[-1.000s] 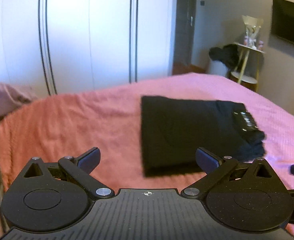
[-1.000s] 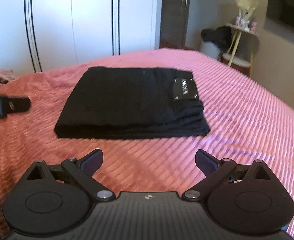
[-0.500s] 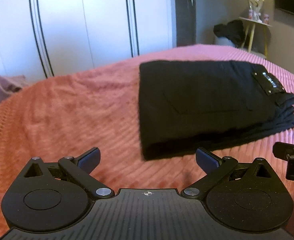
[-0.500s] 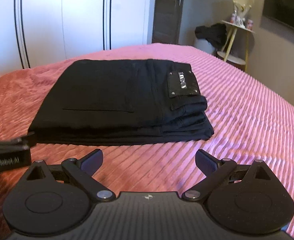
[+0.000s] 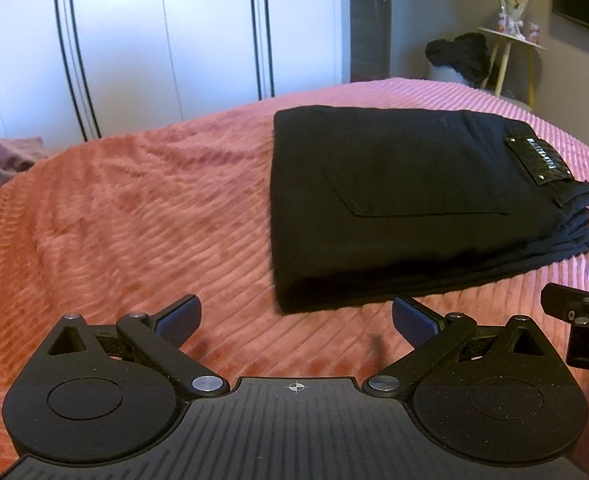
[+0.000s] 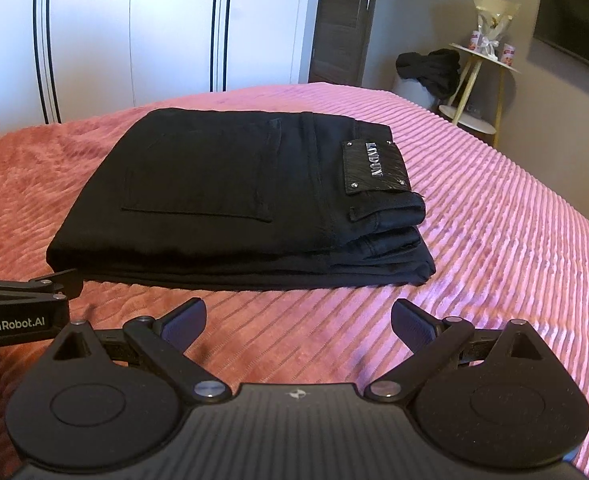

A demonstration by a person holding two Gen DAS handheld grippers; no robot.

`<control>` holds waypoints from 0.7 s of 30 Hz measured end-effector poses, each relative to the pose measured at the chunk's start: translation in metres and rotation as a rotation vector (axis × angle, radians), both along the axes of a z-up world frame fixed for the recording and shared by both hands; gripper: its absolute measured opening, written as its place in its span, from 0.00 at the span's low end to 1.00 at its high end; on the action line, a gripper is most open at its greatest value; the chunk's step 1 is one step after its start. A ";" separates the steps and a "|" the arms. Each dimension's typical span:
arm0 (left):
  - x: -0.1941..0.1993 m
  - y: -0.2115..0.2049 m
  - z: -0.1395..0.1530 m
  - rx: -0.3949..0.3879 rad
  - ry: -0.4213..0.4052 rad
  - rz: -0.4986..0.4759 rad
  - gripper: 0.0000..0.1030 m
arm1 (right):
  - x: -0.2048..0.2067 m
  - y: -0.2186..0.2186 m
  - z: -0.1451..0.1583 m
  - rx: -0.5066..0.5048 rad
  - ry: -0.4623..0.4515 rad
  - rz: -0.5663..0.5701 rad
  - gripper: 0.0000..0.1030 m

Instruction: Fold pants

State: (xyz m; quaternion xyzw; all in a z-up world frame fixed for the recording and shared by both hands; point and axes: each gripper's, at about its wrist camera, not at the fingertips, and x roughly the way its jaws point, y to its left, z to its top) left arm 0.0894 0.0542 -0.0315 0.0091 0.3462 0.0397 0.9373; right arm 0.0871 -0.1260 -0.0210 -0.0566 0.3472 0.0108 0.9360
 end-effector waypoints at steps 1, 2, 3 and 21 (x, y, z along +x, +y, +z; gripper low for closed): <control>-0.001 -0.001 0.000 0.002 -0.001 -0.003 1.00 | -0.001 0.000 0.001 0.002 -0.002 -0.001 0.96; -0.002 -0.001 0.001 0.003 -0.002 -0.004 1.00 | -0.001 0.000 0.001 0.003 -0.003 0.000 0.96; -0.001 -0.001 0.001 0.002 -0.002 -0.005 1.00 | -0.002 -0.001 0.002 0.003 -0.004 -0.001 0.96; -0.003 0.002 0.002 -0.017 0.001 0.004 1.00 | -0.006 0.000 0.003 -0.009 -0.008 -0.012 0.96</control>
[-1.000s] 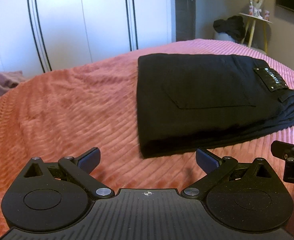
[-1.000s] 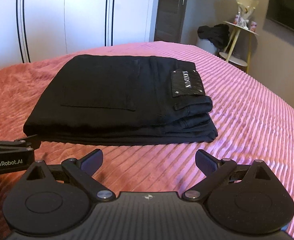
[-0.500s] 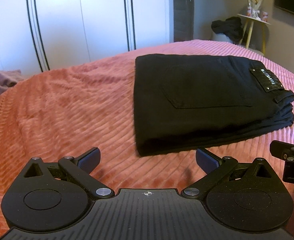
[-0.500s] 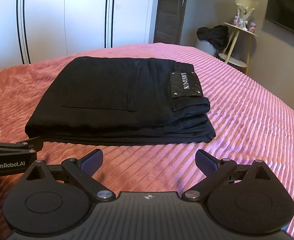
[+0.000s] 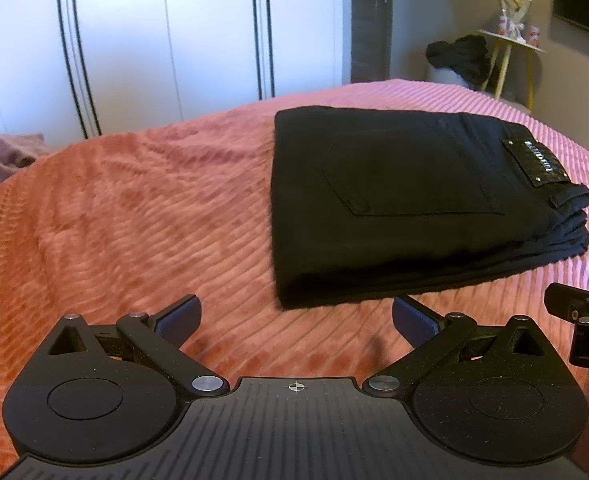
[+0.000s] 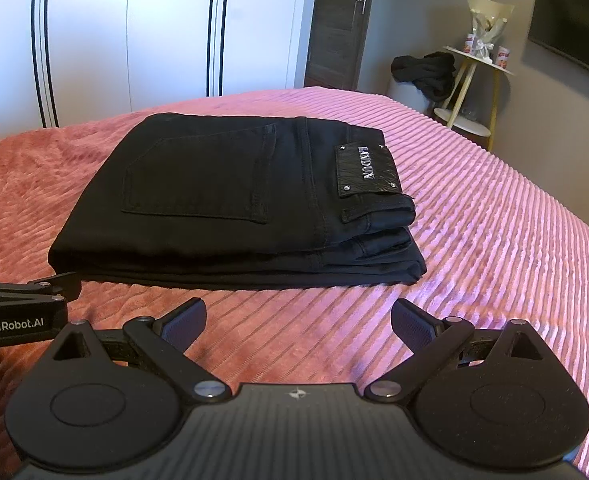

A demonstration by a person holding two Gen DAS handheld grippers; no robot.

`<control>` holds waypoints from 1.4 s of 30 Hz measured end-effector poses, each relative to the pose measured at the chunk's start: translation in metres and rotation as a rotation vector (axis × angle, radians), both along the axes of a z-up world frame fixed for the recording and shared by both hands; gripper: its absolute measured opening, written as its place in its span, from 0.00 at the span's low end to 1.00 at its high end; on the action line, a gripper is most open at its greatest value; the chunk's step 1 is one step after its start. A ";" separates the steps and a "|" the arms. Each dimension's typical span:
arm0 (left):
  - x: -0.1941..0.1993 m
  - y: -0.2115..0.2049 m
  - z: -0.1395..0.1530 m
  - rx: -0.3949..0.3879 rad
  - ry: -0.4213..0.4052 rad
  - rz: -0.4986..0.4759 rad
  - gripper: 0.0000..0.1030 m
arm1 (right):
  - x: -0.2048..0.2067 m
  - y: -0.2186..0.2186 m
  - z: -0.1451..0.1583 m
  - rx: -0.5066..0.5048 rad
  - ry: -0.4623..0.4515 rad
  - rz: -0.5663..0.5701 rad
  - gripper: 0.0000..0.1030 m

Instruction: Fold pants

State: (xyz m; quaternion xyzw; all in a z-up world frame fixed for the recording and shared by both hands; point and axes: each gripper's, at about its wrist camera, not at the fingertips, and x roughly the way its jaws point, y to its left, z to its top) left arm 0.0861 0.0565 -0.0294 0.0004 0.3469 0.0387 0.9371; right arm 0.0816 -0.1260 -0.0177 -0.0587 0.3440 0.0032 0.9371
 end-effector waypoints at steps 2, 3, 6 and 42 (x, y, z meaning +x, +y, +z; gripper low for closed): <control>0.000 0.000 0.000 0.000 0.001 0.000 1.00 | 0.000 0.000 0.000 0.001 0.002 -0.001 0.96; 0.000 0.000 0.000 0.000 0.001 0.001 1.00 | 0.000 0.000 0.000 0.002 0.003 -0.001 0.96; -0.001 0.000 0.000 -0.001 0.001 -0.001 1.00 | 0.000 0.000 0.000 0.002 0.004 -0.001 0.96; -0.001 0.002 0.000 -0.014 0.003 0.000 1.00 | 0.000 -0.001 0.002 0.011 0.002 -0.014 0.96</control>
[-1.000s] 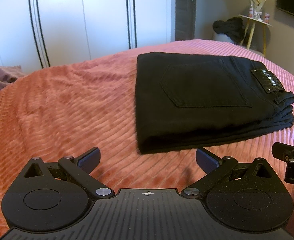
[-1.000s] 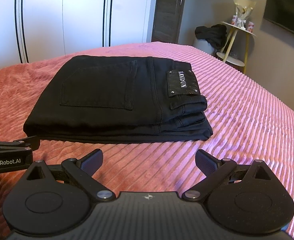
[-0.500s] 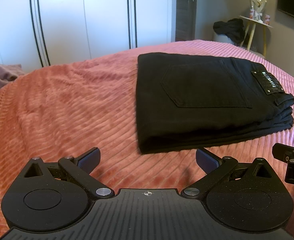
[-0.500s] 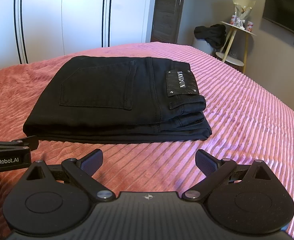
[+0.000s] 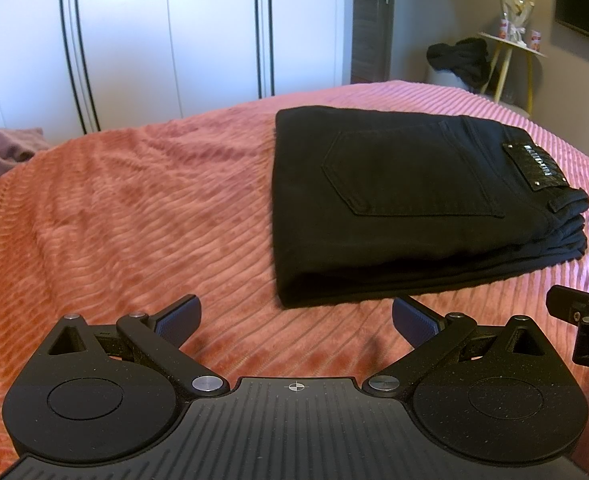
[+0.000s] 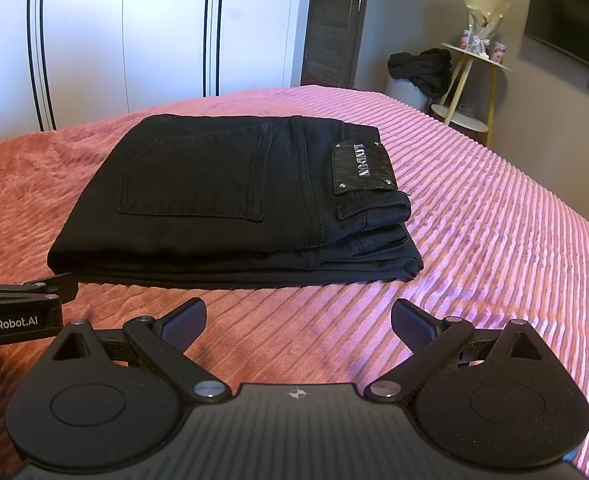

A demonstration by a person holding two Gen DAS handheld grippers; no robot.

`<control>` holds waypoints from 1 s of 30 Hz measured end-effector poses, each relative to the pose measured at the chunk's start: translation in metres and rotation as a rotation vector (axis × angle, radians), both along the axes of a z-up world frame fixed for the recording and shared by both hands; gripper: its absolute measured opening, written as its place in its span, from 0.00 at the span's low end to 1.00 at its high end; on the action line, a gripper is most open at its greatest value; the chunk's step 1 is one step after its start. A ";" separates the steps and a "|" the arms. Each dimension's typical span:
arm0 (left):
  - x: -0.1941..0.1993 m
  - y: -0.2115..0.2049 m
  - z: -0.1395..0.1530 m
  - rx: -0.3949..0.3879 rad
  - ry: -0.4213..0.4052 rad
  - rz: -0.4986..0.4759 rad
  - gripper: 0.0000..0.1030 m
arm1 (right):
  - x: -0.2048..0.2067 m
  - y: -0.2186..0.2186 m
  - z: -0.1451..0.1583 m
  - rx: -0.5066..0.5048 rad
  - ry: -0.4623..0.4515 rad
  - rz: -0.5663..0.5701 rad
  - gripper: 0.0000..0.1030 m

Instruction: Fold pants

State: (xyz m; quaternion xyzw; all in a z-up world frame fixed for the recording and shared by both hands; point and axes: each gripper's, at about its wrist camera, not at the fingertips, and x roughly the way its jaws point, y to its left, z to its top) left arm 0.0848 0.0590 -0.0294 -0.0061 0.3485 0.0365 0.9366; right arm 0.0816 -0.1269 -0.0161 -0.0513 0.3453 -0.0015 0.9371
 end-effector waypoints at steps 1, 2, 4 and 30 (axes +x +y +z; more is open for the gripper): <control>0.000 0.000 0.000 -0.001 0.000 0.001 1.00 | 0.000 0.000 0.000 0.000 0.000 0.000 0.96; 0.000 0.000 0.000 0.000 0.000 0.002 1.00 | 0.000 0.000 0.000 0.000 -0.001 0.000 0.96; 0.000 0.000 0.000 -0.001 -0.001 0.001 1.00 | 0.000 0.000 0.000 0.000 0.000 0.000 0.96; -0.003 -0.002 0.002 -0.002 -0.008 -0.010 1.00 | -0.004 0.001 0.004 0.006 -0.023 -0.014 0.96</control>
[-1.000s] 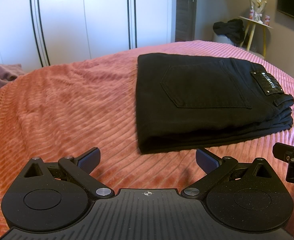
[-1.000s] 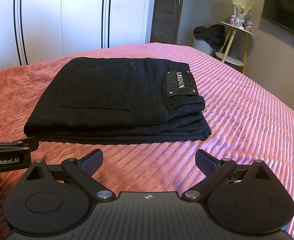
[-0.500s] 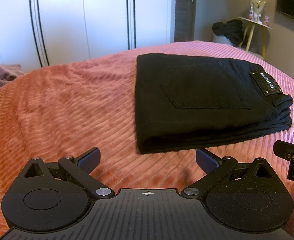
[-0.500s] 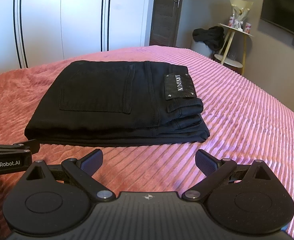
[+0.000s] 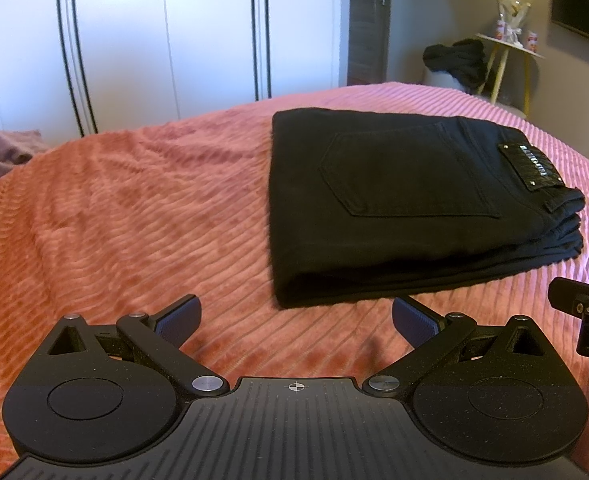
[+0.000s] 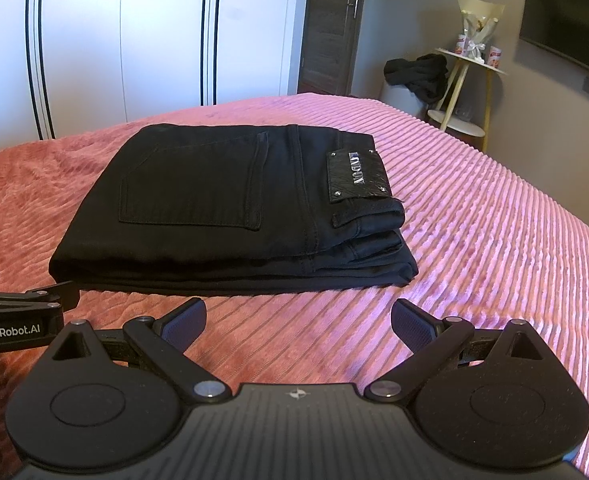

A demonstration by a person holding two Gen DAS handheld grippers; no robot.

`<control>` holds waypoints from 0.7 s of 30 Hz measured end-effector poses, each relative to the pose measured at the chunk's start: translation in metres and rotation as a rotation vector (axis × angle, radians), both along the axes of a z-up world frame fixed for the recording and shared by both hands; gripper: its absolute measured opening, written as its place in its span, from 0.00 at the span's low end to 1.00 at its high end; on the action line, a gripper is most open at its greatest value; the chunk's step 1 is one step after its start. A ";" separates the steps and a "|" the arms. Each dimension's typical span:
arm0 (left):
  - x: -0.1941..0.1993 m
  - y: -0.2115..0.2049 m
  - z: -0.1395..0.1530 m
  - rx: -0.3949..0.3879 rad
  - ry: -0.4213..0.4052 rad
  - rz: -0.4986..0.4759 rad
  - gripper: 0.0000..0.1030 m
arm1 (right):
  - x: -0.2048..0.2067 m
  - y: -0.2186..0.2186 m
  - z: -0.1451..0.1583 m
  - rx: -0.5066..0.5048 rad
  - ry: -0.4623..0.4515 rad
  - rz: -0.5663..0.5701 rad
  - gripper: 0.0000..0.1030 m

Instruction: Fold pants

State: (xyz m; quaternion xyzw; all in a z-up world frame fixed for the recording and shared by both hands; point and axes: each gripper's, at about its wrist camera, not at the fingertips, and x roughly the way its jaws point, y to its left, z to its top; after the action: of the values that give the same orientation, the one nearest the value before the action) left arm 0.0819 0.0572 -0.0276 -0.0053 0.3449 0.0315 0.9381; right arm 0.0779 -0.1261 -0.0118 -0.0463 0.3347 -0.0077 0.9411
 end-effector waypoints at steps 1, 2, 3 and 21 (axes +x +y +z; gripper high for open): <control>0.000 0.000 0.000 -0.001 0.000 -0.001 1.00 | 0.000 0.000 0.000 0.001 0.000 0.000 0.96; 0.000 -0.001 0.000 -0.001 0.000 0.000 1.00 | 0.000 0.000 0.000 0.001 0.000 0.000 0.96; -0.001 -0.001 0.000 0.000 0.000 0.001 1.00 | 0.000 0.000 0.000 0.001 0.000 0.000 0.96; -0.002 -0.001 0.001 -0.011 -0.012 -0.008 1.00 | 0.000 0.000 0.000 0.007 0.001 -0.006 0.96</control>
State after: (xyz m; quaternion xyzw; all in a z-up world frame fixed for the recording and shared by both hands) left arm 0.0803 0.0565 -0.0262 -0.0093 0.3393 0.0256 0.9403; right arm 0.0774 -0.1263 -0.0115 -0.0421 0.3352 -0.0093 0.9412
